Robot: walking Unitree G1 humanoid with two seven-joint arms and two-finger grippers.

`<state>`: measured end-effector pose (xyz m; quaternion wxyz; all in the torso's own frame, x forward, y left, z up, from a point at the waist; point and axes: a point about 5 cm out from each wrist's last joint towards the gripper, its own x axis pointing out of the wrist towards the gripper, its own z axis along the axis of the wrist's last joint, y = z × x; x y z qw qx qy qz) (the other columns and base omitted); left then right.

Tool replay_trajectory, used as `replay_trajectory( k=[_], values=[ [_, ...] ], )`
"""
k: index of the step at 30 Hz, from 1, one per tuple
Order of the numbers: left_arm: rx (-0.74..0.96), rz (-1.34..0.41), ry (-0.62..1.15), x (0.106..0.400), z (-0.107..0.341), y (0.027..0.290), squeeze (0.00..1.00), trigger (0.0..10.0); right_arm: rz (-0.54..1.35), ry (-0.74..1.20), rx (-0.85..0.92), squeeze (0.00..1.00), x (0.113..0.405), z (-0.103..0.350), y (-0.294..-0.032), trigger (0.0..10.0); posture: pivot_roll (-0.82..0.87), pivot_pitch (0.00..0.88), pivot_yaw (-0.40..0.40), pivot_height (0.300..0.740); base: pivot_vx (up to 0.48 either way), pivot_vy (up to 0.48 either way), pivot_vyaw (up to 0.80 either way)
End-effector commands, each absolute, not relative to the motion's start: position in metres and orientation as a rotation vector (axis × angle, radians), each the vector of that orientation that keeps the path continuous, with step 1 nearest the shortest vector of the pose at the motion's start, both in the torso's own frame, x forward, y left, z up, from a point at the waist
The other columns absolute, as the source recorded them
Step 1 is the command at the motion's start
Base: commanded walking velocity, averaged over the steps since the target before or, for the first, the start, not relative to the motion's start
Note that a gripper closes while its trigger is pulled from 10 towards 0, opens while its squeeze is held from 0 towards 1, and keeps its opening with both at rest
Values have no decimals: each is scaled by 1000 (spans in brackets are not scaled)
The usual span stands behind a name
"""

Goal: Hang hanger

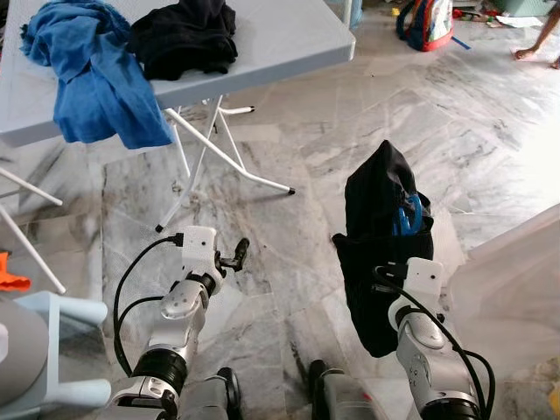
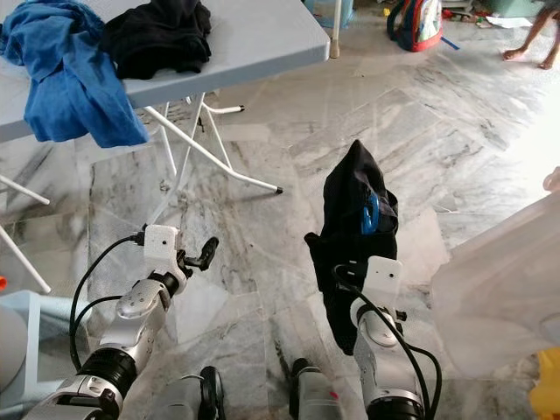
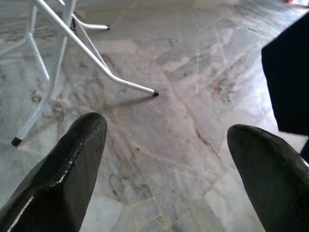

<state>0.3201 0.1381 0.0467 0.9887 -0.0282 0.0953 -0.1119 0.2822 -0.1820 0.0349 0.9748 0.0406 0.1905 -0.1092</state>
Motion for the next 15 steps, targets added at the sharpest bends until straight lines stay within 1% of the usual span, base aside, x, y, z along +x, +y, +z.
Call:
replay_trajectory(
  k=[1, 9, 15],
  values=[
    [-61, -232, 224, 313, 38, 141, 0, 10000, -234, 356, 94, 0, 282, 38, -185, 10000, -185, 191, 42, 740, 0, 0, 0],
    [-63, -267, 231, 316, 41, 138, 0, 10000, -249, 360, 107, 0, 279, 37, -184, 10000, -194, 187, 61, 740, 295, 0, -780],
    [-73, -285, 232, 317, 41, 137, 0, 10000, -252, 364, 106, 0, 275, 35, -185, 10000, -206, 193, 59, 740, 367, 0, -800]
  ],
)
